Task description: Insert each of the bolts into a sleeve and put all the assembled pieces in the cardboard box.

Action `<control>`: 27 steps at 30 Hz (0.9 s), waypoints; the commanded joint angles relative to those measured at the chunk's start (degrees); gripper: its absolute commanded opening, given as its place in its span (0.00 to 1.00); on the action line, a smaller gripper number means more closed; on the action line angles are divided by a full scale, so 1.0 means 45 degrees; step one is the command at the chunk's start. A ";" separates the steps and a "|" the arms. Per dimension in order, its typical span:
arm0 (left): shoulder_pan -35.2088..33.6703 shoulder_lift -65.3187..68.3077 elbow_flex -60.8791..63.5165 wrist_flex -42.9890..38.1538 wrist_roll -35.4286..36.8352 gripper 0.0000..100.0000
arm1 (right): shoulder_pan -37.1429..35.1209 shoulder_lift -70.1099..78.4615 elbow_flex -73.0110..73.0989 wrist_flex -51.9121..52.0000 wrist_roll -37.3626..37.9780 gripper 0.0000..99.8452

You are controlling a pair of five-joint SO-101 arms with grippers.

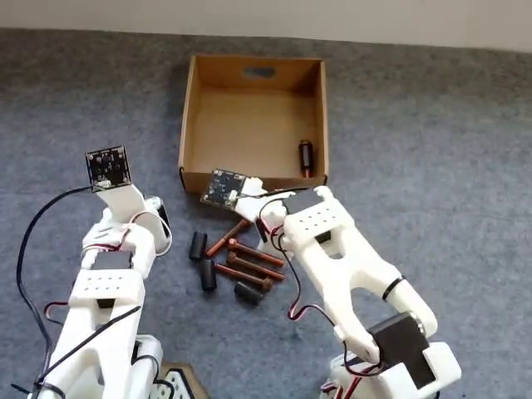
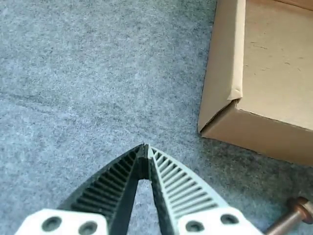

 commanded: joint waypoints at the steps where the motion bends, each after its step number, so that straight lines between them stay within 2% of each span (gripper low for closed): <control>1: -0.0068 -0.0303 -0.0049 -0.0254 -0.0098 0.01 | -0.0107 -0.0029 -0.0068 -0.0166 0.0254 0.21; 7: -0.0068 -0.0303 -0.0029 -0.0254 -0.0098 0.01 | -0.0107 0.0205 -0.0068 -0.0947 0.0254 0.21; 18: -0.0068 -0.0303 -0.0049 -0.0254 -0.0098 0.01 | 0.0322 0.2452 -0.1319 -0.0928 0.0254 0.21; 21: -0.0068 -0.0303 -0.0068 -0.0254 -0.0098 0.01 | 0.0361 0.2686 -0.1299 -0.0908 0.0234 0.15; 25: -0.0068 -0.0303 -0.0068 -0.0254 -0.0098 0.01 | 0.0381 0.2686 -0.1280 -0.0772 0.0176 0.01; 27: -0.0068 -0.0303 -0.0068 -0.0254 -0.0098 0.01 | 0.0361 0.2667 -0.1338 -0.0088 0.0156 0.02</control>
